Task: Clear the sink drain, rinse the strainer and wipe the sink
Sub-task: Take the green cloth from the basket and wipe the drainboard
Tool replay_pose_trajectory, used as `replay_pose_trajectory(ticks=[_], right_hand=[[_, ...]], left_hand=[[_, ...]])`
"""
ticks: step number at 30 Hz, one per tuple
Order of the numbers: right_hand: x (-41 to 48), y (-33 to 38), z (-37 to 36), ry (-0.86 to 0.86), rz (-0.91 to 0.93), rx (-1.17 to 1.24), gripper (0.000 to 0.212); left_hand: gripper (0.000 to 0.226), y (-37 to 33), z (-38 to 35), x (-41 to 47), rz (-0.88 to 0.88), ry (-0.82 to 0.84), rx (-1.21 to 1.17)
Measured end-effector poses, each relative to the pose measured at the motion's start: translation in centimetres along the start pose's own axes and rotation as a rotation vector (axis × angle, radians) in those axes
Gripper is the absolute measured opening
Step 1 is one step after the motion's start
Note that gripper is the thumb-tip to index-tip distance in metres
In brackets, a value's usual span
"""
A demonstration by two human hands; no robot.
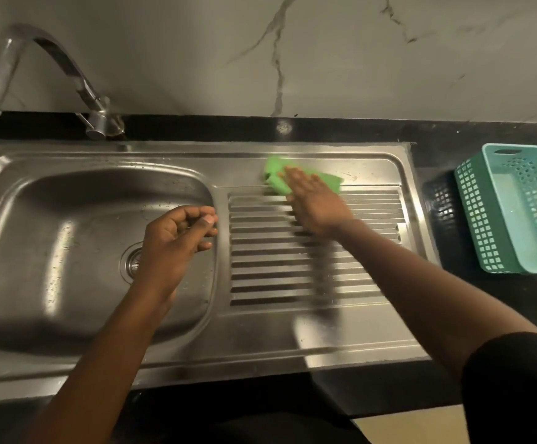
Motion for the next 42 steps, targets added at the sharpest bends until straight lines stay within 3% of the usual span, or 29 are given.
replay_pose_trajectory(ticks=[2, 5, 10, 13, 19, 25, 29, 35, 39, 42], right_hand=[[-2.6, -5.7, 3.2, -0.142, -0.221, 0.047, 0.061], [-5.2, -10.9, 5.8, -0.207, -0.464, 0.052, 0.062], [0.1, -5.5, 3.3, -0.482, -0.848, 0.276, 0.062], [3.9, 1.6, -0.2, -0.446, -0.772, 0.302, 0.065], [7.4, 13.9, -7.6, -0.035, -0.205, 0.16, 0.063], [3.8, 9.4, -6.0, 0.203, 0.231, -0.037, 0.059], [-0.5, 1.0, -1.3, 0.081, 0.06, -0.005, 0.057], [-6.3, -9.4, 4.0, -0.231, -0.484, 0.083, 0.058], [-4.5, -5.5, 1.7, -0.442, -0.763, 0.211, 0.06], [-1.8, 1.9, -2.5, -0.369, -0.633, 0.167, 0.06]], left_hand=[[0.014, 0.2, -0.3, -0.1, 0.003, 0.005, 0.0], [0.014, 0.4, -0.8, -0.1, 0.021, 0.017, -0.009], [0.014, 0.1, -0.6, -0.2, 0.012, 0.021, -0.014], [0.016, 0.2, -0.2, -0.4, 0.008, 0.013, -0.018], [0.016, 0.2, 0.3, -1.5, 0.01, -0.012, 0.014], [0.018, 0.3, 0.7, -1.8, 0.008, -0.03, 0.007], [0.018, 0.8, 0.7, -2.0, 0.021, -0.028, -0.016], [0.018, 1.6, 1.3, -2.4, 0.027, -0.015, 0.002], [0.019, 1.9, 2.1, -2.5, 0.036, -0.036, -0.011], [0.019, 1.9, 2.7, -2.5, 0.039, -0.04, -0.016]])
Point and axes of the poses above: each hand's wrist, its own x-axis towards the middle knuckle, its own z-axis out of the back of the hand, y = z × x, the point moved 4 cm from there along x, towards the middle knuckle, and after that the axes turned 14 degrees about x, right-handed, at the moved point
